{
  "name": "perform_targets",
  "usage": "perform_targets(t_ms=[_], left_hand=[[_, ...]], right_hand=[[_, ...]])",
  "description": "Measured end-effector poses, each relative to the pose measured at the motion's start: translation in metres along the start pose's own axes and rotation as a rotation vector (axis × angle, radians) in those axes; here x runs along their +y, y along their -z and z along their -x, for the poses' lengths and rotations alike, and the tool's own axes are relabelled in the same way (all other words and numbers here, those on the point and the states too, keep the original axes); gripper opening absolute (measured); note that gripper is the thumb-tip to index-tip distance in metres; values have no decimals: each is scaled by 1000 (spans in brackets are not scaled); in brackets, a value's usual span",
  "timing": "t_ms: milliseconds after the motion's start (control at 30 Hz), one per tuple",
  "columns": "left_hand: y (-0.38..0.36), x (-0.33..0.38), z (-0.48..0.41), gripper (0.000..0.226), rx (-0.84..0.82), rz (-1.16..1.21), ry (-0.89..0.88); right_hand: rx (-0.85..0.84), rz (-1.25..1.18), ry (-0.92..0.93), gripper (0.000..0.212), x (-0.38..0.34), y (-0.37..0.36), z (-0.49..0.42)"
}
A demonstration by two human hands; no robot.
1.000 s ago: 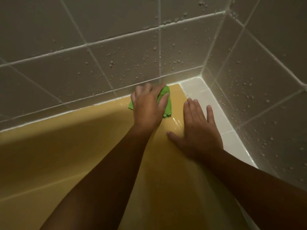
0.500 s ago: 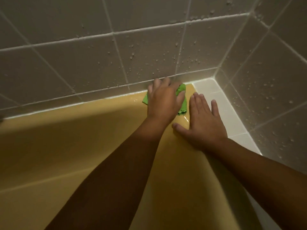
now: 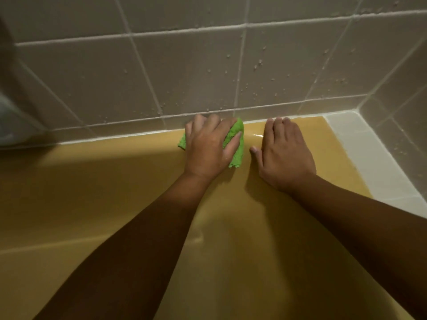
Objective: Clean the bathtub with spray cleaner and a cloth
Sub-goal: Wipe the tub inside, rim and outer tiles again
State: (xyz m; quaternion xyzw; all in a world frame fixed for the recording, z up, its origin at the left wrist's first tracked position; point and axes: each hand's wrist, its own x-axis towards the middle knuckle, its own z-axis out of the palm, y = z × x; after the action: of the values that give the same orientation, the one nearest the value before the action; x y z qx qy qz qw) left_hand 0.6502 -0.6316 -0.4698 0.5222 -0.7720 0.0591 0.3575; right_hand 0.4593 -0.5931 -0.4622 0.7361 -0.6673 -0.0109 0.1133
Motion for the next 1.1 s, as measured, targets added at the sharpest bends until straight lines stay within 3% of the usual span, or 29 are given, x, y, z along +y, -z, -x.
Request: perform_targets(t_ms=[200,467,1100], left_hand=[[27,-46,16,34,36,-27,15],[63,-114,42,35,89,-91,64],[126,-219,79,36,136,-160,142]], right_hand=[[271,-138,-42,70,-50,-31,-10],[639,-239,75,62,-130,-62,-33],[734,-277,211,62,-273,-50,-55]])
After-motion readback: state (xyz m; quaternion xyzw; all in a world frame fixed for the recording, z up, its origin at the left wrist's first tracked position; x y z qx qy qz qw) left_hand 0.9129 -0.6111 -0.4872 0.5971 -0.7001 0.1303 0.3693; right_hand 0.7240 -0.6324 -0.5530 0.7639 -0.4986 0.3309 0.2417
